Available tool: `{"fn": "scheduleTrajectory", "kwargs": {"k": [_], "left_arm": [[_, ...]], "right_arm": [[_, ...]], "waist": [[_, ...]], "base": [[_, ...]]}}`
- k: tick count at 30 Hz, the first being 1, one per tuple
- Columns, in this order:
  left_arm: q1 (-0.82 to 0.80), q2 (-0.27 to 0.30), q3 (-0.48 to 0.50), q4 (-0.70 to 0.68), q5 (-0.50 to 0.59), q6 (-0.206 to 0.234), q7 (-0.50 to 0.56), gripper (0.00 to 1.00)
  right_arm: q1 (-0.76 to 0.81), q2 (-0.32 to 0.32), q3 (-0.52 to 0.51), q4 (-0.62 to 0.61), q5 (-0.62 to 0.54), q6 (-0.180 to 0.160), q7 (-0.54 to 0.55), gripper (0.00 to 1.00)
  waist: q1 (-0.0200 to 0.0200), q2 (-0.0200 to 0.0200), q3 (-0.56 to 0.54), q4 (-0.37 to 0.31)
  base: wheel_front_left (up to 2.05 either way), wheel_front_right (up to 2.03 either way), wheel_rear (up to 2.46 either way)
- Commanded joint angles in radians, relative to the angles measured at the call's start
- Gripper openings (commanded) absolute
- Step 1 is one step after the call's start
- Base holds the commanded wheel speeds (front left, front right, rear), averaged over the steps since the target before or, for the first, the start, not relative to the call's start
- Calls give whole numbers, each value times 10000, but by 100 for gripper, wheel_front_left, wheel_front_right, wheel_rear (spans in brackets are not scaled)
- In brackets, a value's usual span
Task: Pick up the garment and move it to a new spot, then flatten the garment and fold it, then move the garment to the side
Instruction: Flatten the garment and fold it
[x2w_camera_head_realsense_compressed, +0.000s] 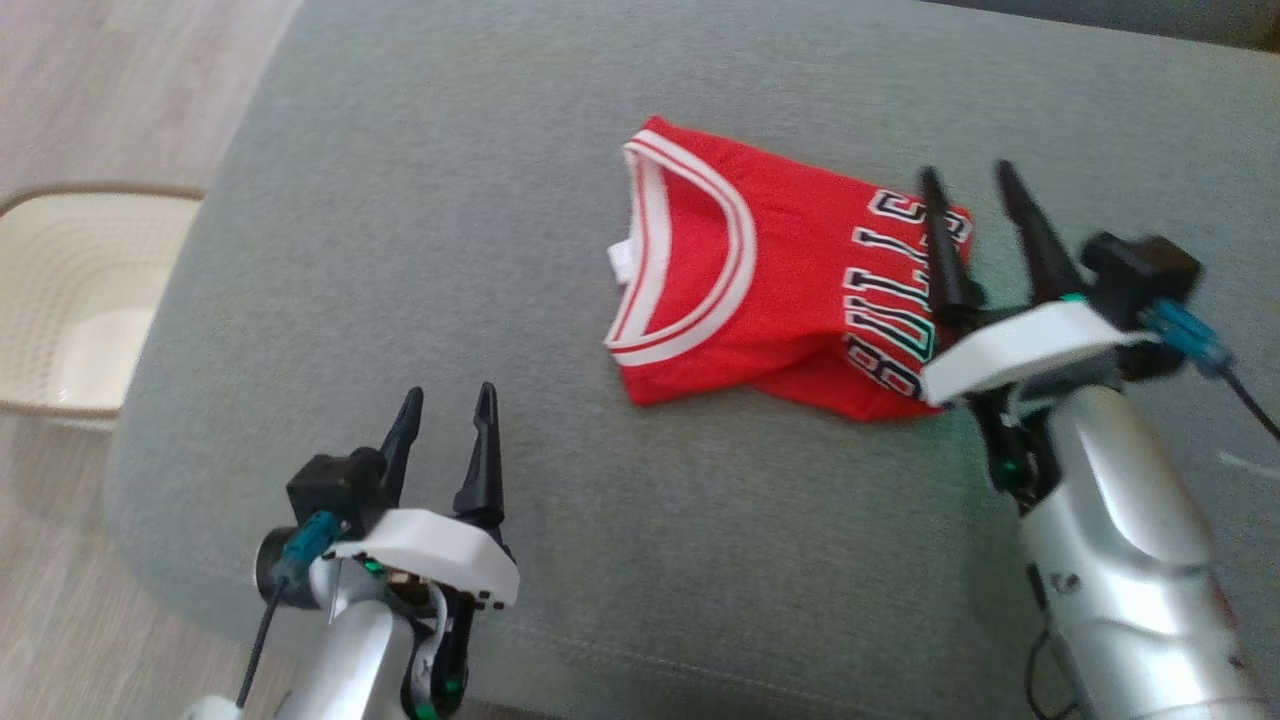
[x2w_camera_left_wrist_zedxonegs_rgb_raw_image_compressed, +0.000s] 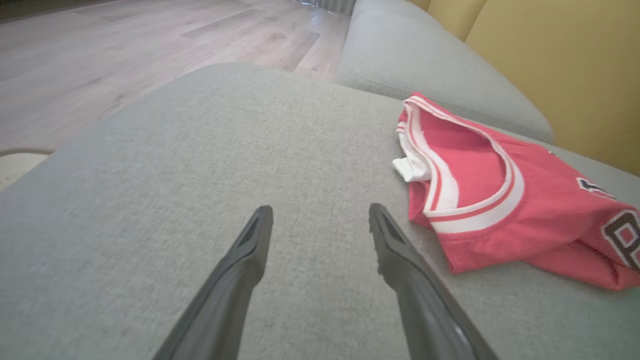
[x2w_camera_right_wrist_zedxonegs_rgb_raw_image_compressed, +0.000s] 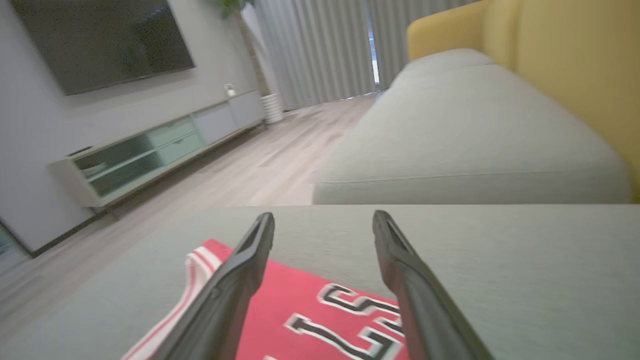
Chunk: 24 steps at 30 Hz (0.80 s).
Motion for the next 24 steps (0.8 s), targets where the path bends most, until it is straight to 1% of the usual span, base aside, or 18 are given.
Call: {"fn": "scheduleTrajectory", "kwargs": {"k": [1, 6, 10, 15, 24], "left_arm": [[-281, 80, 434, -408, 140, 90, -61, 100], [-305, 80, 730, -596, 460, 127, -61, 100], [-238, 80, 942, -678, 751, 119, -61, 100], [-70, 80, 1157, -734, 1066, 129, -61, 100], [526, 80, 1492, -847, 1609, 138, -61, 100]], "right_arm": [[177, 203, -273, -324, -299, 65, -221, 100], [810, 215, -1542, -483, -1198, 65, -485, 100], [1358, 225, -2132, -580, -1619, 65, -594, 100], [1984, 228, -2258, -647, -1703, 65, -667, 100], [2999, 230, -2169, -989, -1348, 65, -689, 100]], "waist": [[0, 0, -106, -465], [0, 0, -216, -1044], [0, 0, -338, -1427], [0, 0, -550, -1836], [0, 0, -1100, -2455]], "base": [[0, 0, 0], [0, 0, 0], [0, 0, 0], [0, 0, 0], [0, 0, 0]]}}
